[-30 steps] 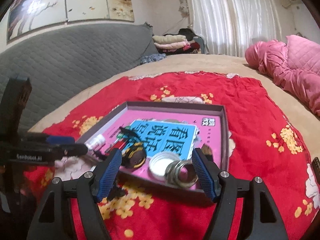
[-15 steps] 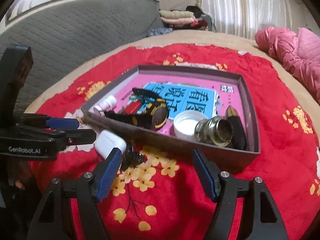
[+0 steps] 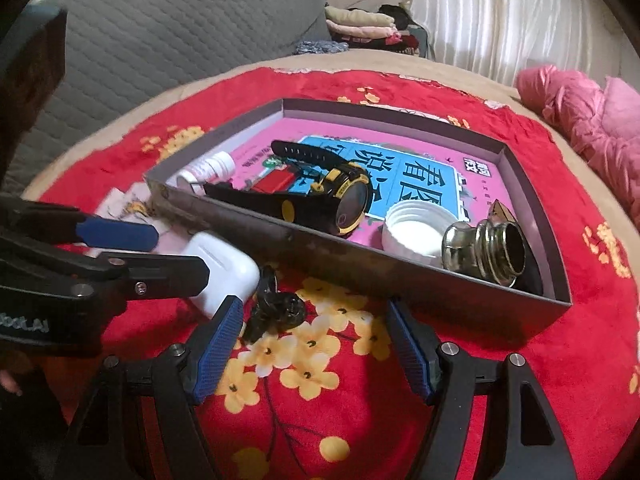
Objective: Organize rigid objects
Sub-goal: 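Withdraw both tools and move left tool to white earbud case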
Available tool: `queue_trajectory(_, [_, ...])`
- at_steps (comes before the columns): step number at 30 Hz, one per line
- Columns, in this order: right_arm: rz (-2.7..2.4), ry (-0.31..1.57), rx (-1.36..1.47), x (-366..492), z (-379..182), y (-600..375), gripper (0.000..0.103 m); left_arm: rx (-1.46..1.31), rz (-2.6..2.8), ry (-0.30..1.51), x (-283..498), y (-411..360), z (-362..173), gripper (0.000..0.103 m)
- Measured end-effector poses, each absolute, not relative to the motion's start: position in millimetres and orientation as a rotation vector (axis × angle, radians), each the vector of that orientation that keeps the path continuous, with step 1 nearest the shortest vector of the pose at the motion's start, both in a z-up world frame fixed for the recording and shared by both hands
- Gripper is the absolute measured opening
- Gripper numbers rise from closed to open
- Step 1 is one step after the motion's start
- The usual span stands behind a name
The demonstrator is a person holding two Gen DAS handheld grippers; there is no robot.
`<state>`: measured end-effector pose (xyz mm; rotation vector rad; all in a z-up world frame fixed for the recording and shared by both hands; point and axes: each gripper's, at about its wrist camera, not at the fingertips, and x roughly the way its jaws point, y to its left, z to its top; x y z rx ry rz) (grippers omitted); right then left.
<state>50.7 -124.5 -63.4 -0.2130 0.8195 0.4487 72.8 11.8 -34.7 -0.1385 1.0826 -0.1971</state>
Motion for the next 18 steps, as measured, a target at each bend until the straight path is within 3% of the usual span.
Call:
queue_trajectory(12, [0.433, 0.819, -0.25, 53, -67, -123, 0.072, -0.129, -0.21, 1.116, 78, 1, -47, 0.063])
queue_trajectory(18, [0.406, 0.825, -0.229, 56, -65, -133, 0.05, -0.115, -0.217, 1.129, 81, -4, -52, 0.063])
